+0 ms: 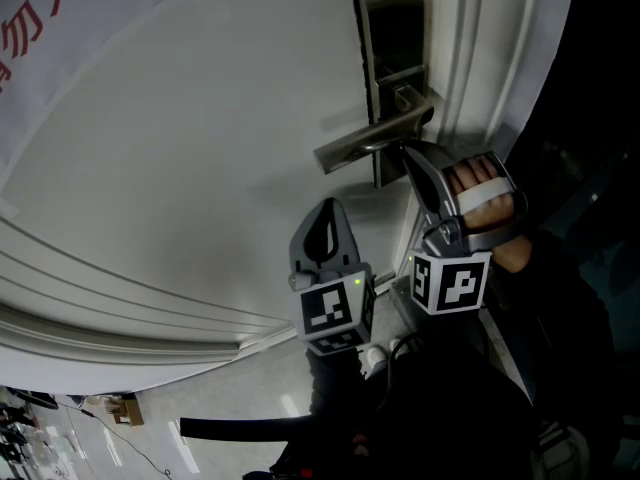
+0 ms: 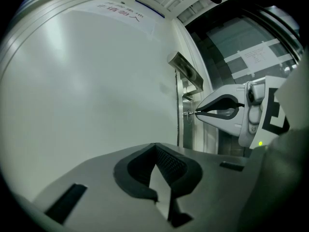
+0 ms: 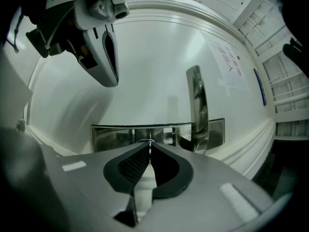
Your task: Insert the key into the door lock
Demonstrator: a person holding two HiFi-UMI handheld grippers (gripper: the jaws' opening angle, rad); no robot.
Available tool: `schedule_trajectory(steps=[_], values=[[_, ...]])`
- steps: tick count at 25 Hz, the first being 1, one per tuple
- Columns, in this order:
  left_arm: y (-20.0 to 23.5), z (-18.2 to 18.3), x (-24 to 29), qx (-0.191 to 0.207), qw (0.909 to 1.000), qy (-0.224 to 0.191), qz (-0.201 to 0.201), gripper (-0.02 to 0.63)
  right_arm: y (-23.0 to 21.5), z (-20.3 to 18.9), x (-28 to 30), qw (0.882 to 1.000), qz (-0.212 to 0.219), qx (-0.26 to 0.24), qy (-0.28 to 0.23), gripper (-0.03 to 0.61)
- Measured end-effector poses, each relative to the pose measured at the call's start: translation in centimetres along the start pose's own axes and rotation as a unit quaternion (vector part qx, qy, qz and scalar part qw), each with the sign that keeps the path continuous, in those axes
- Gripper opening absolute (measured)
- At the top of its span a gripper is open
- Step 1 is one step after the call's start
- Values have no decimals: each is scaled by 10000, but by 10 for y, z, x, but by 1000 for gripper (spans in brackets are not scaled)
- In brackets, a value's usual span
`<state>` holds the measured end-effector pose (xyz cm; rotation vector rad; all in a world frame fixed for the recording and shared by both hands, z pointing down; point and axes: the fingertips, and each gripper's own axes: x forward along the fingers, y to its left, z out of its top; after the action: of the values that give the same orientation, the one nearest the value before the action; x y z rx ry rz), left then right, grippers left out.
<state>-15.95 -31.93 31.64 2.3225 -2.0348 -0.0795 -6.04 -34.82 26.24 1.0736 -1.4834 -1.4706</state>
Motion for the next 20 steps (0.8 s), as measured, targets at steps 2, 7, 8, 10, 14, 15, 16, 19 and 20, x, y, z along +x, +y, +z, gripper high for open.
schedule_trajectory(steps=[2,7,8,10,14,15,16,19,20], values=[[0,0,1,-6,10000,-10,3,2,0,0,0,10000,-9,0,-8,12],[-1,0,1,23,10000,-3,1,2,0,0,0,10000,-20,7,-19,12],[-1,0,1,16,10000,1,-1,2,0,0,0,10000,-23,4,-20,12],[-1,0,1,18,10000,4,-4,2,0,0,0,10000,-29,-1,-16,12],[-1,0,2,5,10000,4,-15,2,0,0,0,10000,-29,1,-18,12],[-1,0,2,1,10000,-8,-8,0,0,0,0,10000,-31,2,-22,12],[-1,0,2,4,10000,-20,-3,2,0,0,0,10000,-30,4,-26,12],[-2,0,2,24,10000,-9,-10,2,0,0,0,10000,-25,9,-27,12],[-2,0,2,23,10000,-4,-14,0,0,0,0,10000,-26,10,-29,12]])
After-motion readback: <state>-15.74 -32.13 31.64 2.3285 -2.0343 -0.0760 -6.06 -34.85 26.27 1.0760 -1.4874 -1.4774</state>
